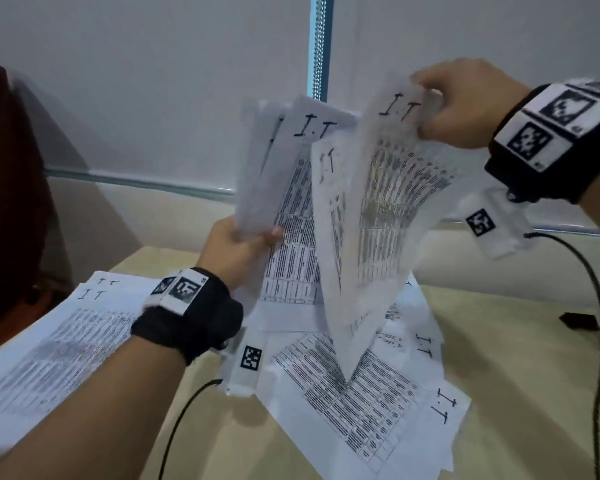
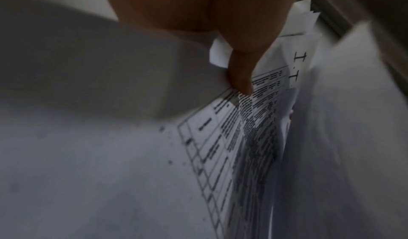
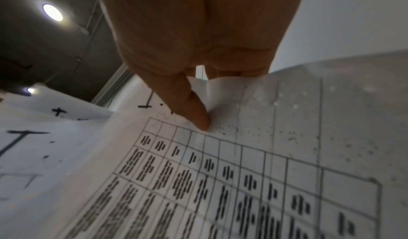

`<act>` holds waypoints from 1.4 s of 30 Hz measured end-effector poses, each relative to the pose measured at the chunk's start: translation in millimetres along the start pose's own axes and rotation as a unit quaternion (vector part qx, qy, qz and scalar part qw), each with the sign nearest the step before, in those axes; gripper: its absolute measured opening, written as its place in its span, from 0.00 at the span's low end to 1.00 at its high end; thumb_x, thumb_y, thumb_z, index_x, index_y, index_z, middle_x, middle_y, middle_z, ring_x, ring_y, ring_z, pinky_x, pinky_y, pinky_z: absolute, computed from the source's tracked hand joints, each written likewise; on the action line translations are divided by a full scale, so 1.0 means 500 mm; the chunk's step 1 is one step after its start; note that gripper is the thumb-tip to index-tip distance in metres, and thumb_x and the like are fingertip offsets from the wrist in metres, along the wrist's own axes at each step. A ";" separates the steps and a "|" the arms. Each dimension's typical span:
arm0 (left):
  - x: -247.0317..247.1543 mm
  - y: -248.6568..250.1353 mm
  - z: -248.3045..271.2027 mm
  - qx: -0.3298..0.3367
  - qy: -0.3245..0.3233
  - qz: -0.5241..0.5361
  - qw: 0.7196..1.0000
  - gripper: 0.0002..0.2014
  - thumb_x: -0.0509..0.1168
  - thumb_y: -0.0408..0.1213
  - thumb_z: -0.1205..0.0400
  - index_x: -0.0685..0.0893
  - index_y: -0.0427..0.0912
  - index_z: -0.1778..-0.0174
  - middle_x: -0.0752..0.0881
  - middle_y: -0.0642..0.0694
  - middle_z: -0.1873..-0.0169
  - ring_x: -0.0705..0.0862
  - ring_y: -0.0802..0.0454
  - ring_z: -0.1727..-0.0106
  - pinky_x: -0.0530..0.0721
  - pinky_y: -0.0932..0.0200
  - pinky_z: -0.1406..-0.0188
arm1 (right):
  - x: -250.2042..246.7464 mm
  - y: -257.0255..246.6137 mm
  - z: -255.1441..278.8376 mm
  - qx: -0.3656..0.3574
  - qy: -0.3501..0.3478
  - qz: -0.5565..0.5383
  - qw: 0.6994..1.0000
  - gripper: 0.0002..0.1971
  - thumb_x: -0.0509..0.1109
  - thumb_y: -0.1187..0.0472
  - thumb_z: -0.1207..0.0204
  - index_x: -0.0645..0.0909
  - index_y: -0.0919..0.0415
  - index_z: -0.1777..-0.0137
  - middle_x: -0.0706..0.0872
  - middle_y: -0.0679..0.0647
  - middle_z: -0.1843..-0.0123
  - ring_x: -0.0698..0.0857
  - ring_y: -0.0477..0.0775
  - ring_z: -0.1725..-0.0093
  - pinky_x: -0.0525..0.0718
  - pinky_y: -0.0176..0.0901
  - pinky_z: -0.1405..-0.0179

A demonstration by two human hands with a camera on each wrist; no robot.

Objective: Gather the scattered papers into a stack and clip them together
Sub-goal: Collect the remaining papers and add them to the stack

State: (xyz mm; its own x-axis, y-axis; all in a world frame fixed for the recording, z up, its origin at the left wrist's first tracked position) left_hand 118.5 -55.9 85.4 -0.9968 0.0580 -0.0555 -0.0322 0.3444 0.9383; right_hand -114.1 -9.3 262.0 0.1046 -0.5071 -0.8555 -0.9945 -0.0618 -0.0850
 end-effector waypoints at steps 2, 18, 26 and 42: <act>0.027 0.012 0.006 0.009 -0.011 0.001 1.000 0.06 0.68 0.26 0.22 0.82 0.38 0.64 0.84 0.54 0.82 0.79 0.70 0.81 0.77 0.72 0.77 | 0.000 0.002 0.002 0.005 -0.028 0.008 1.000 0.31 0.68 0.67 0.27 0.67 0.54 0.23 0.75 0.58 0.27 0.73 0.62 0.29 0.71 0.53 0.32; 0.152 -0.091 0.067 -0.075 -0.088 0.114 0.987 0.16 0.73 0.46 0.29 0.85 0.44 0.48 0.92 0.54 0.57 0.89 0.59 0.53 0.86 0.56 0.45 | 0.118 0.108 0.037 0.111 -0.179 0.030 0.977 0.22 0.76 0.65 0.34 0.83 0.54 0.40 0.84 0.50 0.56 0.81 0.56 0.54 0.76 0.41 0.58; 0.100 -0.140 0.031 -0.093 -0.001 0.147 0.985 0.05 0.68 0.27 0.22 0.84 0.41 0.55 0.88 0.49 0.62 0.87 0.53 0.58 0.81 0.60 0.52 | 0.103 0.133 0.070 0.026 -0.160 0.014 0.987 0.17 0.76 0.68 0.34 0.84 0.53 0.46 0.85 0.49 0.50 0.84 0.56 0.46 0.73 0.41 0.50; 0.181 -0.044 0.064 -0.027 -0.066 0.168 0.983 0.12 0.63 0.41 0.22 0.83 0.34 0.55 0.86 0.51 0.77 0.84 0.66 0.77 0.86 0.65 0.70 | 0.128 0.019 0.034 -0.049 -0.087 -0.012 0.995 0.11 0.78 0.53 0.33 0.85 0.56 0.53 0.81 0.48 0.60 0.83 0.56 0.49 0.77 0.43 0.50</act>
State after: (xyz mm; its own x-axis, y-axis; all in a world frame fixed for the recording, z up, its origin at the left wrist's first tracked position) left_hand 31.3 -28.2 48.7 -0.9337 0.2827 0.2199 0.2897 0.2354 0.9277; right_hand -117.0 -27.7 197.5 0.1171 -0.3486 -0.9299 -0.9849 -0.1608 -0.0638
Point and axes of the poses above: each hand's wrist, its own z-axis away from the middle knuckle, its own x-axis out of the palm, y = z × x, the point moved 9 cm from there along -z, towards the middle knuckle
